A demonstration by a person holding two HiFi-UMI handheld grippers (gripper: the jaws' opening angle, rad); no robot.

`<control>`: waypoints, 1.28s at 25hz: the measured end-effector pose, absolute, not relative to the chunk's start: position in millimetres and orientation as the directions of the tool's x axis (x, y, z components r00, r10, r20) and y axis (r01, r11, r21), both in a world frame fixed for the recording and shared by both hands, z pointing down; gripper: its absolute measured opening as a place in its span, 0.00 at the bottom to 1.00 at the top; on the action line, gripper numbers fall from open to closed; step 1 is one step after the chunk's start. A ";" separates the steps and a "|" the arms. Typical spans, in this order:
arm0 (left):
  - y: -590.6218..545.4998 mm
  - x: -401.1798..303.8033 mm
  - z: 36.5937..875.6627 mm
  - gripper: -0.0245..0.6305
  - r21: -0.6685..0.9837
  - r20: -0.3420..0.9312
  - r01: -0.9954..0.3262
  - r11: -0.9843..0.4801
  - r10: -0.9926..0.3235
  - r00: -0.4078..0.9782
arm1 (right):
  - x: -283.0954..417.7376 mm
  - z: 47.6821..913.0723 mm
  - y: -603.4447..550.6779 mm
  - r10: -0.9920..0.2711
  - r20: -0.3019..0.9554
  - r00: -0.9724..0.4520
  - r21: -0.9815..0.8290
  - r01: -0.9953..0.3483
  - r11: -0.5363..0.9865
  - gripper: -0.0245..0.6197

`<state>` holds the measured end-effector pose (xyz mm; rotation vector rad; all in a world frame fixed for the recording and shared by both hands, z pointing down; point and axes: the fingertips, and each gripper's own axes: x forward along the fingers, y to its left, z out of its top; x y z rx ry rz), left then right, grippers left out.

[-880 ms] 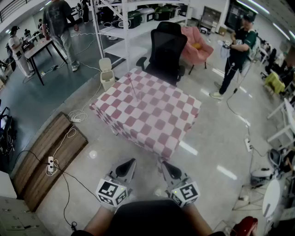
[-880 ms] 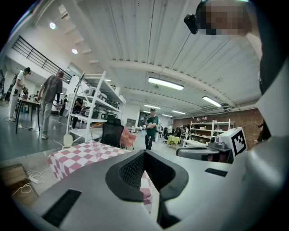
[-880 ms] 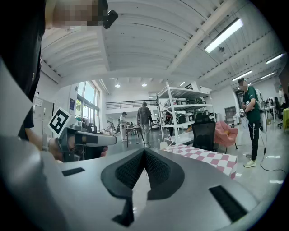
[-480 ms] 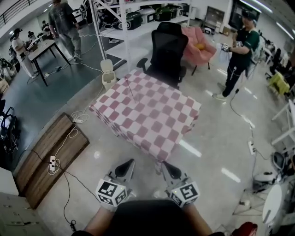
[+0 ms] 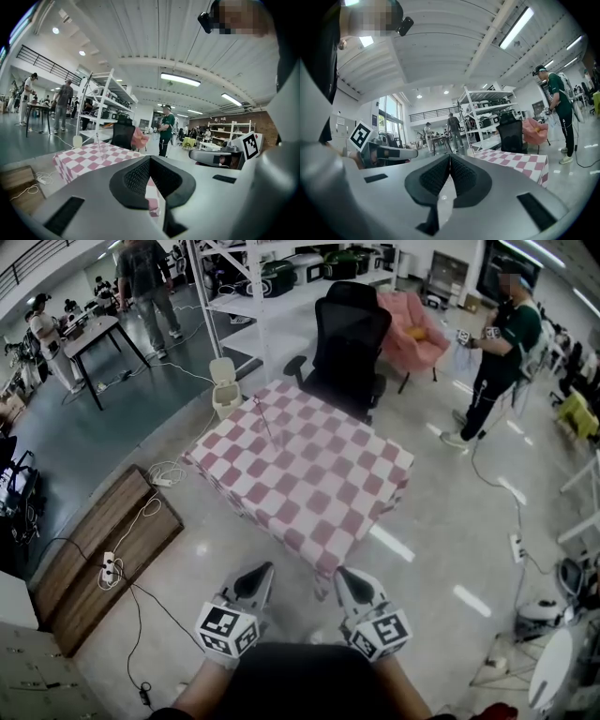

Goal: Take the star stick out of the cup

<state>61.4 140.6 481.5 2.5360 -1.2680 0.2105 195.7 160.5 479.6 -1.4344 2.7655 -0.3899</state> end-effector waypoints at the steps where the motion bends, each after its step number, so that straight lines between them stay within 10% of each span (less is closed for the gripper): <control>1: 136.1 61.7 482.7 0.10 0.200 0.259 -0.799 -0.568 -0.755 0.602 | 195.2 480.9 156.2 -0.804 0.113 -0.583 -0.221 -0.804 0.552 0.05; 32: -83.6 -107.9 509.2 0.10 0.270 0.259 -0.742 -0.614 -0.696 0.670 | 27.7 486.9 -53.0 -0.838 0.181 -0.515 -0.176 -0.855 0.488 0.05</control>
